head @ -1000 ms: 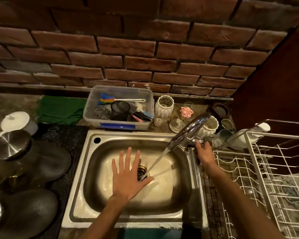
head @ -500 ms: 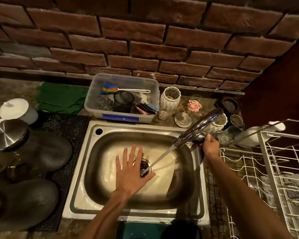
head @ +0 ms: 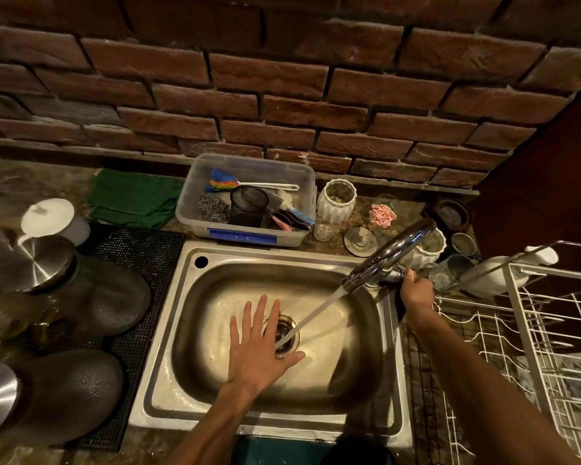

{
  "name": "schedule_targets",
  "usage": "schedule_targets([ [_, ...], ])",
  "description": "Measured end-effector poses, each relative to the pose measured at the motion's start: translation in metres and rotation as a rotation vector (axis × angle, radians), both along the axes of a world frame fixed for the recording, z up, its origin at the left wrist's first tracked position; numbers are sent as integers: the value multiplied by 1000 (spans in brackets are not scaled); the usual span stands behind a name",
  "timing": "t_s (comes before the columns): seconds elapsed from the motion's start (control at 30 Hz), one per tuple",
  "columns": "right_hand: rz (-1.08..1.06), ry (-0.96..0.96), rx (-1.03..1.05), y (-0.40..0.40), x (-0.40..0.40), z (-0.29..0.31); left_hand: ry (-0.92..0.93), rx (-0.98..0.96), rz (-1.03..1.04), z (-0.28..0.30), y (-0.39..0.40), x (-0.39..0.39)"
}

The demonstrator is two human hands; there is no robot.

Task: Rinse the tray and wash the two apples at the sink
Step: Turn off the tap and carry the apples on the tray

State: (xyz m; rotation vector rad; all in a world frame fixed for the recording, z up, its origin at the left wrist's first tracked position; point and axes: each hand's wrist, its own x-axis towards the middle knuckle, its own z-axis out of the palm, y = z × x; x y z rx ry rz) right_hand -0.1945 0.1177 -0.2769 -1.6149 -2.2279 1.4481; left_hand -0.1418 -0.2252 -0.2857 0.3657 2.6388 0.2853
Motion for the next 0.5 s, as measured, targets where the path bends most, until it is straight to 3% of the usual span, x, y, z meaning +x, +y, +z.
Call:
schedule_targets([
  [0.2, 154, -31, 368, -12, 0, 9, -12, 5, 15, -4, -3, 3],
  [0.5, 233, 3, 279, -15, 13, 10, 14, 11, 18, -7, -5, 3],
])
